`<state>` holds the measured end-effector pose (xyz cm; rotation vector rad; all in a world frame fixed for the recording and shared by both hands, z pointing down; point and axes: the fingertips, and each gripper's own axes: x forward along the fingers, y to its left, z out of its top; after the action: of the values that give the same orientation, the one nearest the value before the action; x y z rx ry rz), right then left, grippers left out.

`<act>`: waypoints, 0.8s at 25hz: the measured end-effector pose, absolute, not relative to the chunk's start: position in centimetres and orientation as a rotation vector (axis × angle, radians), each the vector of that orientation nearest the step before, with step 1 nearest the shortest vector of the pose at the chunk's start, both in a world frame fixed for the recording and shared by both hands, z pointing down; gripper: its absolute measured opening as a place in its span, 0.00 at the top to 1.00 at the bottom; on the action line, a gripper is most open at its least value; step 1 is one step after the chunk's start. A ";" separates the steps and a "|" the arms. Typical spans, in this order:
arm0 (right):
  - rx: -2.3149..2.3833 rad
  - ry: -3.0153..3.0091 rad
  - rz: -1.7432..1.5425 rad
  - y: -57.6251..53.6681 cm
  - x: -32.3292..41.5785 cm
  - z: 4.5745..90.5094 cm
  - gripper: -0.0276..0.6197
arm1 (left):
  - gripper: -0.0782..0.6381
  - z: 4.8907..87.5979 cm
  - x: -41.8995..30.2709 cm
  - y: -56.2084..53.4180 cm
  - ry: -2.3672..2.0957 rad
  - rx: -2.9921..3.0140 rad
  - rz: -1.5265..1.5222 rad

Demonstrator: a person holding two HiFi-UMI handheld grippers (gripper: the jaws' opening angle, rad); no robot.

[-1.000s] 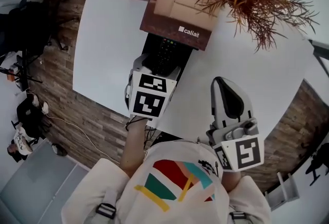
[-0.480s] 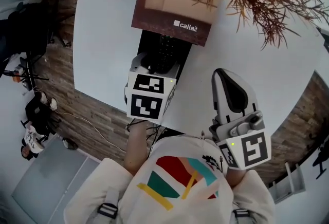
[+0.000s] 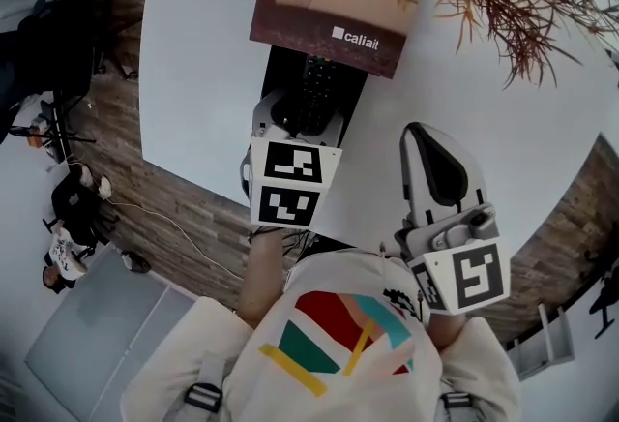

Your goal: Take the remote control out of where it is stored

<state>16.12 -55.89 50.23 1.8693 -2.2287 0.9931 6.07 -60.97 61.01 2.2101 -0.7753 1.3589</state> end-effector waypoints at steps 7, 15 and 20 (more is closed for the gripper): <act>1.857 -2.256 0.967 -55.6 15.4 48.8 0.96 | 0.53 61.1 5.8 -61.4 -0.764 2.136 1.329; 1.900 -2.266 0.843 -53.6 15.2 45.9 0.96 | 0.53 60.5 6.0 -62.2 -0.753 2.096 1.234; 1.898 -2.313 0.819 -51.3 14.7 44.1 0.96 | 0.53 58.7 5.6 -61.0 -0.731 2.088 1.266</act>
<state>14.69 -51.32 44.08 1.8975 -2.3126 0.8190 5.57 -61.03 58.71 2.0878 -0.7311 1.2661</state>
